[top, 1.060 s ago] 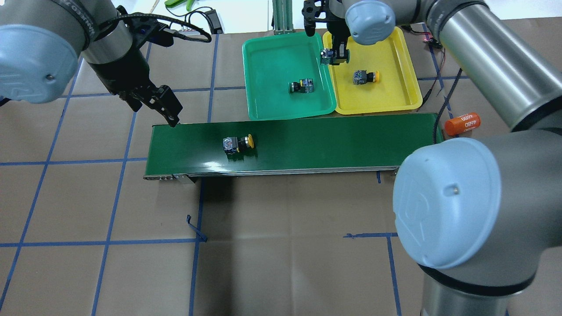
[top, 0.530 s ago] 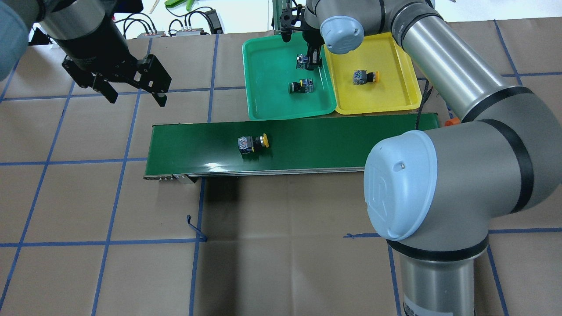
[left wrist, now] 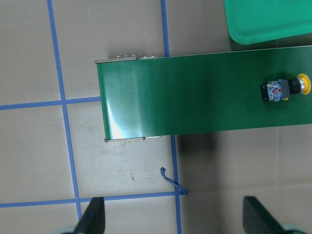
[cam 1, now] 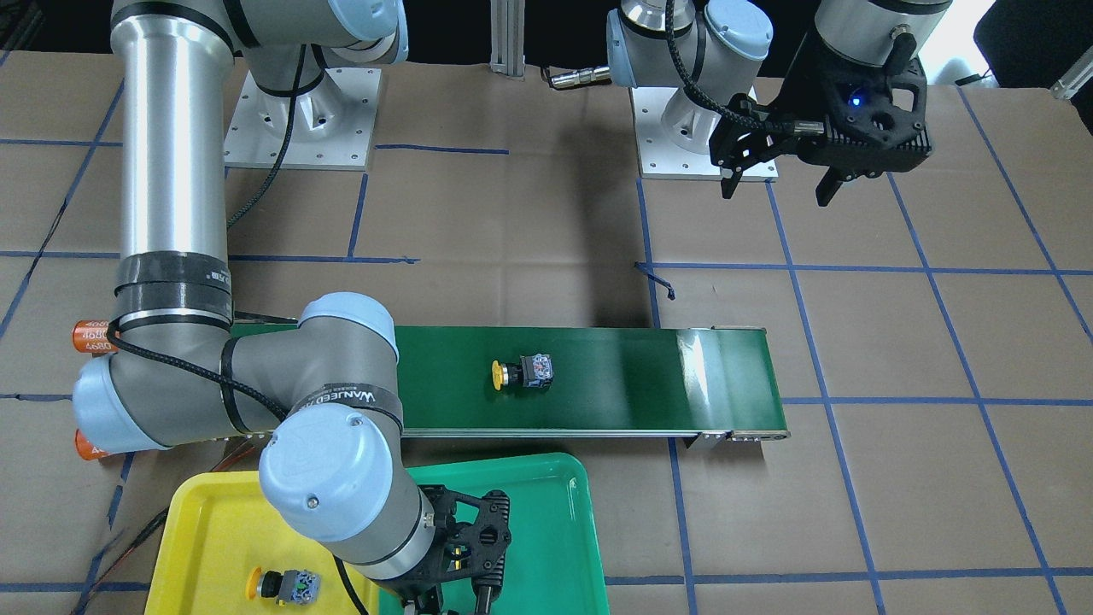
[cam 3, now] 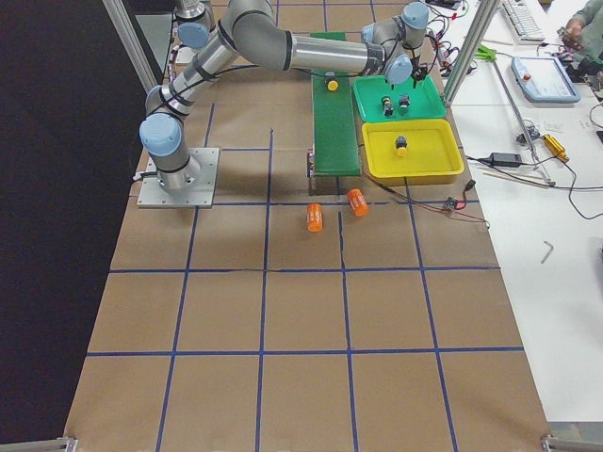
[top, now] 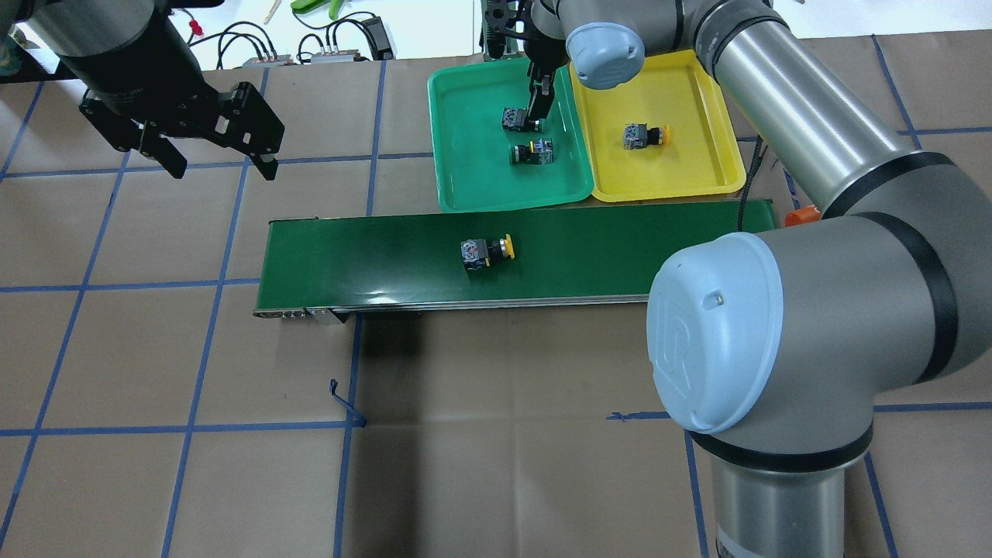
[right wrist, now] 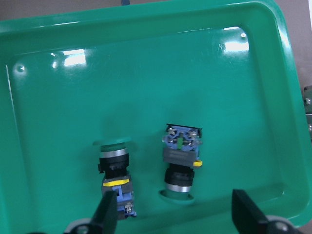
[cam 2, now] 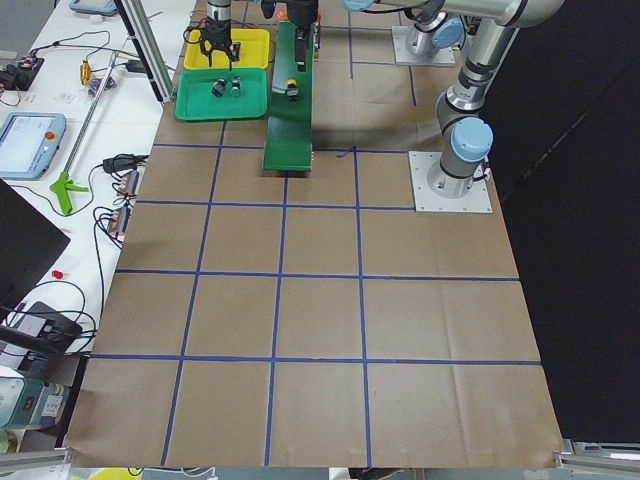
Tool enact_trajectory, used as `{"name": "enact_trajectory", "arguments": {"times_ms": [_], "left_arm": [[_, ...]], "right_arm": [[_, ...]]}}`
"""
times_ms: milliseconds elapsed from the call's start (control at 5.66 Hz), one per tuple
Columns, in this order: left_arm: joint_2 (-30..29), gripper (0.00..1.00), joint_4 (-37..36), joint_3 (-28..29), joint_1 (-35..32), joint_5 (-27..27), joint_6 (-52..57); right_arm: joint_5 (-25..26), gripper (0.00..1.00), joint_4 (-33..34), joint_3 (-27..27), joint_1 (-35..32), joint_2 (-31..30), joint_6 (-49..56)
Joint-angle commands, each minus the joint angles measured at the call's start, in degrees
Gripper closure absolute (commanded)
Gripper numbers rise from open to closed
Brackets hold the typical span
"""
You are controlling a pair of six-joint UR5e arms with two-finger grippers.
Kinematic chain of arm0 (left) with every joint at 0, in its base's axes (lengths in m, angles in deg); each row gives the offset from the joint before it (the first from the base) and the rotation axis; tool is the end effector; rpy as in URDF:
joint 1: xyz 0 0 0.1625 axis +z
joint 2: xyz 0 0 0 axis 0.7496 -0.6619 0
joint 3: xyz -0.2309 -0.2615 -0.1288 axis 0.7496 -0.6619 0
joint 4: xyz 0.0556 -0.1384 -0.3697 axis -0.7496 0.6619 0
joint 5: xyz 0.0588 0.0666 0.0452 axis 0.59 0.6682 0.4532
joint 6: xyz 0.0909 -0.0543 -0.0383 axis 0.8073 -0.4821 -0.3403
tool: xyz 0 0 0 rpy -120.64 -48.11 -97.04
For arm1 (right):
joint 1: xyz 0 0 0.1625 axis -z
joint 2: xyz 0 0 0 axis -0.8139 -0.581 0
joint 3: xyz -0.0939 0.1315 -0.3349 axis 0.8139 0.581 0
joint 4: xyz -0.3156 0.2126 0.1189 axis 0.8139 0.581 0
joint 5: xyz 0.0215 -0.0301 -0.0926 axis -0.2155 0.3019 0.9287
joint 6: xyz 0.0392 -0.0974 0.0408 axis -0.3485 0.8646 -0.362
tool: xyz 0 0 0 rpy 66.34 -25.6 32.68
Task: Sort buttons by color to trays
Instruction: 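Release the yellow button and raise the left gripper while right places green button, then move the right gripper to the belt end and grasp the yellow-capped button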
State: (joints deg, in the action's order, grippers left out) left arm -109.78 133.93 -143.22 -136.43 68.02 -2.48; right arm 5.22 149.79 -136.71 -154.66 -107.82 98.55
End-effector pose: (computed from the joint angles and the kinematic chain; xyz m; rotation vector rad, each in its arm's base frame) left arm -0.1149 -0.4743 0.4659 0.1158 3.1313 0.0003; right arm 0.2791 -0.7170 0.2563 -2.1303 2.2566 -0.3173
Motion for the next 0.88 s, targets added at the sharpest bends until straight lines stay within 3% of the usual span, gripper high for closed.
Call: {"name": "enact_trajectory", "arguments": {"times_ms": [0, 177, 530, 707], "left_arm": [[0.23, 0.02, -0.04, -0.01, 0.07, 0.07, 0.05], [0.23, 0.02, -0.04, -0.01, 0.07, -0.19, 0.05], [0.23, 0.02, -0.04, -0.01, 0.07, -0.28, 0.05], [0.23, 0.02, -0.04, -0.01, 0.07, -0.20, 0.05]], "right_arm": [[2.57, 0.00, -13.79, -1.70, 1.30, -7.37, 5.33], [2.66, 0.00, -16.81, -7.46, 2.35, -12.28, 7.63], [2.75, 0.00, -15.35, -25.36, 2.54, -24.14, 7.48], [5.88, 0.00, -14.39, -28.66, 2.45, -26.63, 6.96]]}}
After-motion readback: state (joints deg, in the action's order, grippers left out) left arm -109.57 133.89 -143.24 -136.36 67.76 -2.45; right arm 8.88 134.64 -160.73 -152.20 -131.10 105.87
